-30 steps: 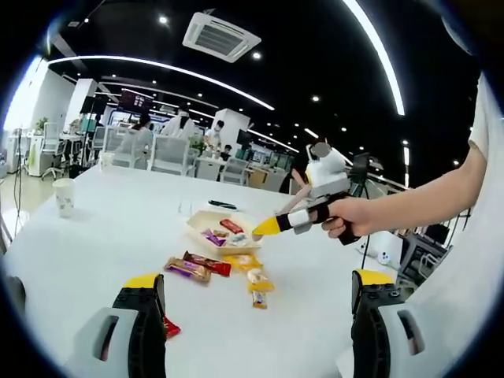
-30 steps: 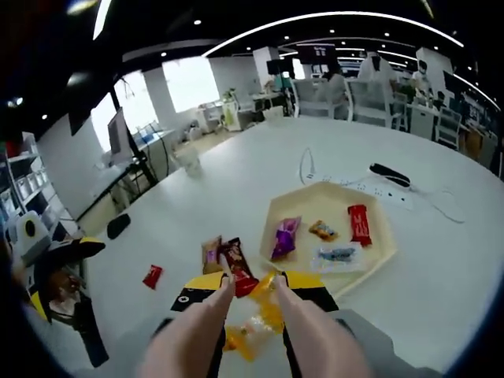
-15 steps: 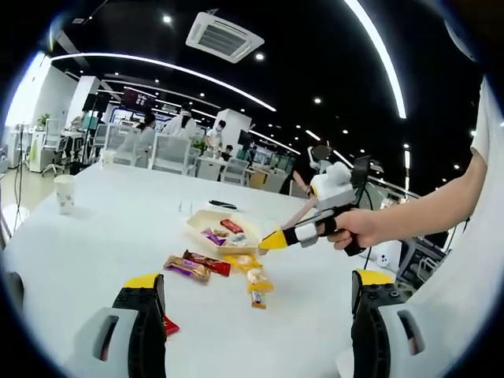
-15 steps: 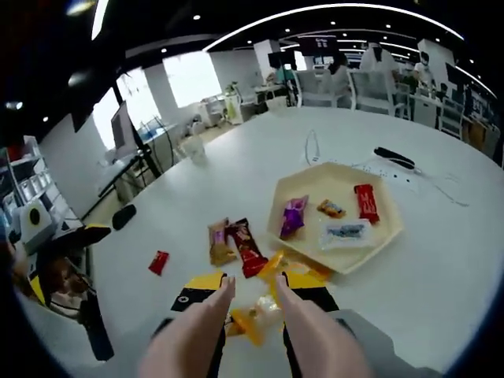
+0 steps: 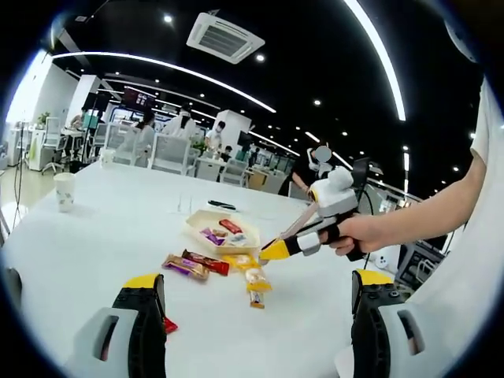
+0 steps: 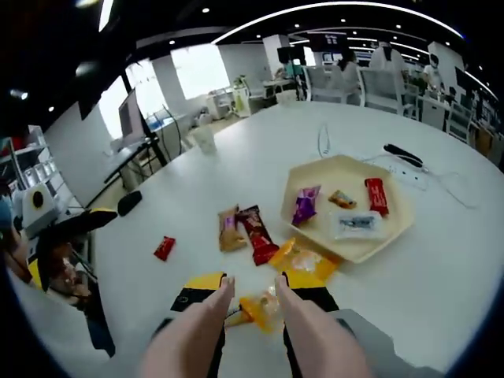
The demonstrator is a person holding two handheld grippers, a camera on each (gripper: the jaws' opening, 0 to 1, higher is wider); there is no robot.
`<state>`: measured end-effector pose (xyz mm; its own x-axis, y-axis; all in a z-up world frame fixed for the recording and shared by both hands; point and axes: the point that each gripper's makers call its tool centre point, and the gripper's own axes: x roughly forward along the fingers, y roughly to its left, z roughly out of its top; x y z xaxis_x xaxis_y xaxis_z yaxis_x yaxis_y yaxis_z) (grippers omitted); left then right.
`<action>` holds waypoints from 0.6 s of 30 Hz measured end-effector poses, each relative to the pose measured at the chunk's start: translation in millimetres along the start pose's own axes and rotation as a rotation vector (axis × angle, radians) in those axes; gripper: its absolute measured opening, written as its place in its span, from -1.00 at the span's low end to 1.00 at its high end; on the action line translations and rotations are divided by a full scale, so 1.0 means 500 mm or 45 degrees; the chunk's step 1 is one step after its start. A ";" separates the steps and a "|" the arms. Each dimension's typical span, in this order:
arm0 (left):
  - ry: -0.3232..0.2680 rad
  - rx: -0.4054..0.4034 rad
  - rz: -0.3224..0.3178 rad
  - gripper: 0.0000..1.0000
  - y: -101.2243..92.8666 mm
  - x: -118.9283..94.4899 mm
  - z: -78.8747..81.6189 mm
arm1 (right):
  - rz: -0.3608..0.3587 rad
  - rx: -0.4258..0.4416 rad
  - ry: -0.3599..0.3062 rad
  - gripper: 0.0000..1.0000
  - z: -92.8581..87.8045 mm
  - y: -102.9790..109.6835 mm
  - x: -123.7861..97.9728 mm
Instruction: Place the target food into the container with the food tongs after gripping and lifting it, then release it inside without dropping or visibly crushing the food.
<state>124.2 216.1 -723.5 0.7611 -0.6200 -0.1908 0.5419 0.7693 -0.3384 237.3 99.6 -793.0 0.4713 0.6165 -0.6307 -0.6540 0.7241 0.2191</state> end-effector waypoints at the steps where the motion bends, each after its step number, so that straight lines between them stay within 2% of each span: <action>1: -0.001 0.000 0.000 0.99 0.001 0.000 0.000 | 0.003 -0.004 0.003 -0.46 -0.003 0.002 0.000; 9: 0.010 -0.014 -0.012 0.99 0.001 0.008 -0.007 | 0.008 0.005 0.031 -0.46 -0.024 0.009 0.000; 18: 0.015 -0.003 -0.035 0.99 -0.006 0.014 0.001 | 0.014 -0.007 0.033 -0.46 -0.025 0.017 0.000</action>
<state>128.2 209.6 -723.5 0.7418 -0.6424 -0.1923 0.5614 0.7518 -0.3459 224.5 101.9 -800.6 0.4483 0.6163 -0.6475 -0.6626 0.7153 0.2221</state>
